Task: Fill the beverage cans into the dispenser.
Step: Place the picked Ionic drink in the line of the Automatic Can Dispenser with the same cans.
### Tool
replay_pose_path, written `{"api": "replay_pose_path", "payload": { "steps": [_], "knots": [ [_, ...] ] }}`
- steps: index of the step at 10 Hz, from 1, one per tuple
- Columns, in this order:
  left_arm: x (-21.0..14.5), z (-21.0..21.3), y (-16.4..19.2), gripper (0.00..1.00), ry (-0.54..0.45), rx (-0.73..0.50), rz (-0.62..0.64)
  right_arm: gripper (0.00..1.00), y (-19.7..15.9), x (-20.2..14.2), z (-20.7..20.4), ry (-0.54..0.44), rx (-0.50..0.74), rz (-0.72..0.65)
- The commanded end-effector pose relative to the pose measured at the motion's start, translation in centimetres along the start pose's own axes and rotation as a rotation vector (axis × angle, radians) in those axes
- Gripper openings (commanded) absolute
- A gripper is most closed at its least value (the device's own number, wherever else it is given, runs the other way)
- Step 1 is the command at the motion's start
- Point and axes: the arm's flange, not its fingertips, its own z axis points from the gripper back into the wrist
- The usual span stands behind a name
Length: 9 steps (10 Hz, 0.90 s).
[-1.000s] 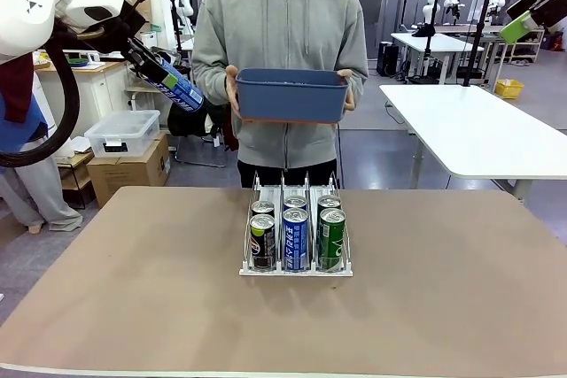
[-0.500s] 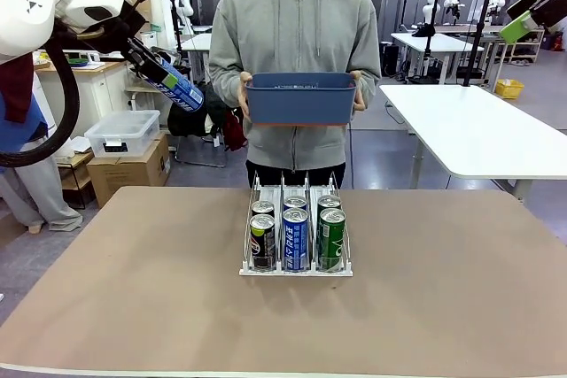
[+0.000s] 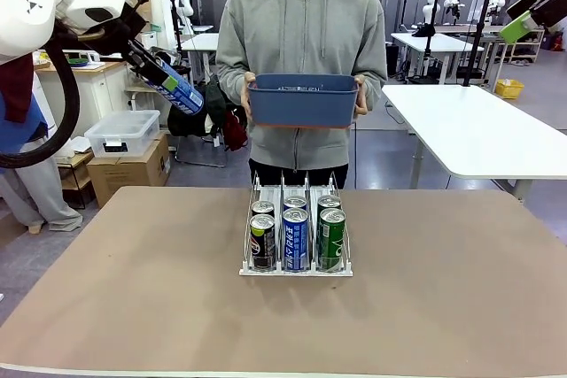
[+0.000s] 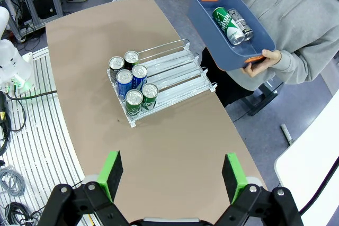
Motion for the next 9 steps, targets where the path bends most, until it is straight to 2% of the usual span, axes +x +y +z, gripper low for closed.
{"api": "replay_pose_path", "payload": {
  "steps": [1, 9],
  "knots": [
    [0.3, 0.0, -0.1, 0.57, 0.076, -0.023, 0.039, 1.00, 0.0, 0.0, -0.1, 0.001, 0.002, 0.006],
    [0.8, 1.1, -1.6, 0.57, 0.234, -0.049, 0.118, 1.00, 0.0, 0.0, -0.1, 0.001, 0.002, 0.006]
  ]
}}
